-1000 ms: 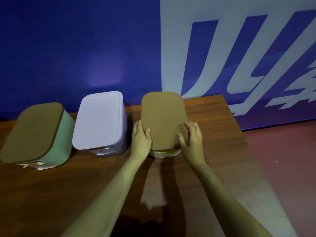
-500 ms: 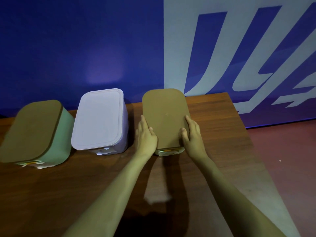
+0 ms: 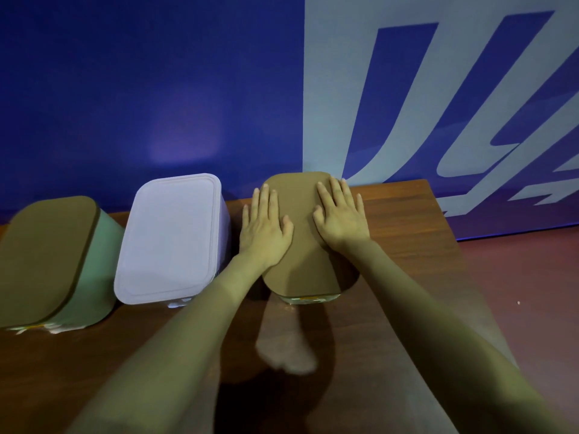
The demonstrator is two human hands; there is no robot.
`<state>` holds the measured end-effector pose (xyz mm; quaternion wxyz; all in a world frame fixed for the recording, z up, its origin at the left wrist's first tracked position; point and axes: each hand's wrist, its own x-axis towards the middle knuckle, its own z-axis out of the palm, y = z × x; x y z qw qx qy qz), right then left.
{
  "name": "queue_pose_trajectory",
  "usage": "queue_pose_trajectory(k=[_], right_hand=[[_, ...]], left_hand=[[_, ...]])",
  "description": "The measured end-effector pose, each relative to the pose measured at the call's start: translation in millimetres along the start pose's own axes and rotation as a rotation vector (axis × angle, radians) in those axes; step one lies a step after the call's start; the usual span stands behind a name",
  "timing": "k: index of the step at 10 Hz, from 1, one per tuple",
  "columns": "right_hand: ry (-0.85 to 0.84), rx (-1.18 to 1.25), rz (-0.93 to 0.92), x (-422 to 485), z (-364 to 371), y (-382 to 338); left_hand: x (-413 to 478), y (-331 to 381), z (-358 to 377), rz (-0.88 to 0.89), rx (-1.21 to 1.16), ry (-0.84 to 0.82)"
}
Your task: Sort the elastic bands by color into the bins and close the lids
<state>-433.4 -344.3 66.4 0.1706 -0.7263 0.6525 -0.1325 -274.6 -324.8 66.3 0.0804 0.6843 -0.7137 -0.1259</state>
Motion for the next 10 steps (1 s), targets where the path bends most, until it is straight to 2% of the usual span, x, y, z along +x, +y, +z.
queue_pose_trajectory(k=[3, 5, 7, 8, 9, 10], right_hand=[[0.048, -0.148, -0.057, 10, 7, 0], [0.078, -0.192, -0.068, 14, 9, -1], [0.137, -0.113, -0.130, 15, 12, -1], [0.047, -0.064, -0.100, 17, 7, 0], [0.022, -0.076, -0.109, 14, -2, -4], [0.085, -0.145, -0.168, 0, -12, -8]], left_hand=[[15, 8, -4, -0.020, -0.018, 0.062], [19, 6, 3, -0.052, 0.018, 0.037], [20, 4, 6, -0.038, 0.001, 0.047], [19, 7, 2, -0.033, -0.029, 0.066], [11, 4, -9, 0.005, -0.024, 0.101], [-1, 1, -27, 0.014, -0.006, 0.073]])
